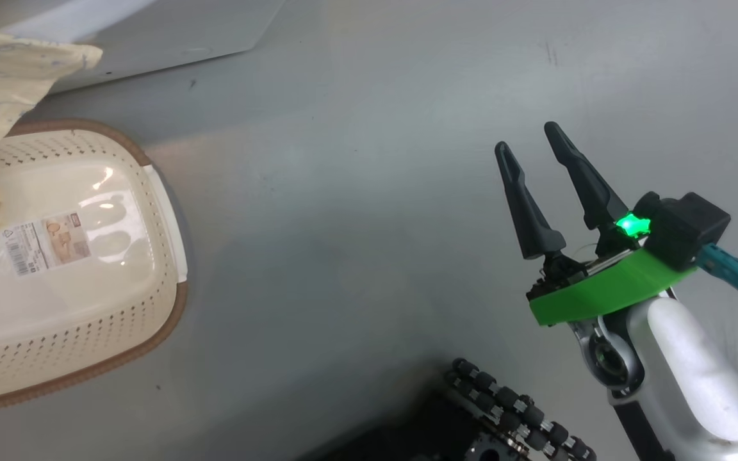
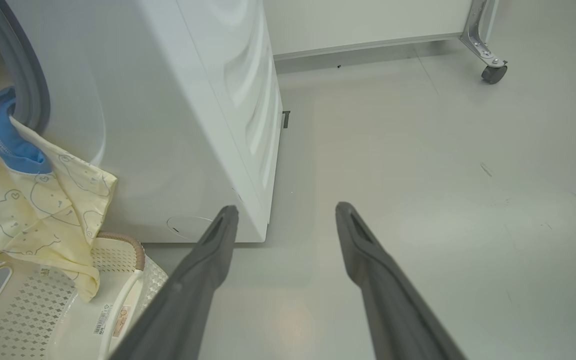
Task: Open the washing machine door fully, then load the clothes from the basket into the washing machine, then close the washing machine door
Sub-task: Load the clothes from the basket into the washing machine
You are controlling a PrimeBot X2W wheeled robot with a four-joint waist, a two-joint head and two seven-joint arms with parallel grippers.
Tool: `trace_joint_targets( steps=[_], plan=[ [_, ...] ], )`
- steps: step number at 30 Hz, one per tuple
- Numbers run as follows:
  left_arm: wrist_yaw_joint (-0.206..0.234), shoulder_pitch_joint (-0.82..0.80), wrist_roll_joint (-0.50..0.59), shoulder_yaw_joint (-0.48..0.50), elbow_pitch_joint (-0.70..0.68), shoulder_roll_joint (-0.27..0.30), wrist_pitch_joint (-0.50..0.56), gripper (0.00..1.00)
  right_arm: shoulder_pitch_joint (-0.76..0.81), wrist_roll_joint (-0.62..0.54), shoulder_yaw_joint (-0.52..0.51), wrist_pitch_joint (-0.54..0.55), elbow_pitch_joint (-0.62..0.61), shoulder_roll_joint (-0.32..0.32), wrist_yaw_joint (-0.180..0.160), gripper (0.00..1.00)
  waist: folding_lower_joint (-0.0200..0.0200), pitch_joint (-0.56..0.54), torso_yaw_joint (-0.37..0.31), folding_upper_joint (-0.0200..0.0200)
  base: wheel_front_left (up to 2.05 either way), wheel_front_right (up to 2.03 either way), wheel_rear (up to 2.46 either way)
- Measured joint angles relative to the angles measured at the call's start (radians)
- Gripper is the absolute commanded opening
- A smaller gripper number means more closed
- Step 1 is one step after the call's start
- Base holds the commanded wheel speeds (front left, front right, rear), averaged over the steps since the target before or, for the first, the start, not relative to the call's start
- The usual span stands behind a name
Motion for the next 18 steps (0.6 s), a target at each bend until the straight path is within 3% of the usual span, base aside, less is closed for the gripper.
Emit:
trace_joint_targets(
  steps=[6,7,8,9,10,18],
  plan=[
    [0.003,0.012,-0.039,0.006,0.106,-0.007,0.143,0.0,-0.006,0.0,-0.002,-0.004,0.007,0.0,0.0,1.0,0.0,-0.004,0.015,0.0,0.0,0.0,0.0],
    [0.006,0.017,-0.049,0.011,0.112,-0.009,0.156,0.25,-0.006,0.0,-0.002,-0.004,0.008,0.0,0.0,1.0,0.0,-0.005,0.018,0.0,0.0,0.0,0.0],
    [0.01,0.022,-0.055,0.011,0.115,-0.011,0.169,0.59,-0.006,0.0,-0.002,-0.004,0.008,0.0,0.0,1.0,0.0,-0.006,0.02,0.0,0.0,0.0,0.0],
    [0.01,0.028,-0.056,0.011,0.116,-0.014,0.174,0.59,-0.006,0.0,-0.004,-0.004,0.008,0.0,0.0,1.0,0.0,-0.008,0.023,0.0,0.0,0.0,0.0],
    [0.011,0.035,-0.063,0.013,0.116,-0.02,0.173,1.0,-0.006,0.0,-0.007,-0.004,0.008,0.0,0.0,1.0,0.0,-0.011,0.026,0.0,0.0,0.0,0.0],
    [0.038,0.16,-0.062,0.003,0.072,-0.049,0.115,1.0,-0.005,0.0,-0.021,-0.004,0.009,0.0,0.0,1.0,0.0,-0.05,0.048,0.0,0.0,0.0,0.0]
  ],
)
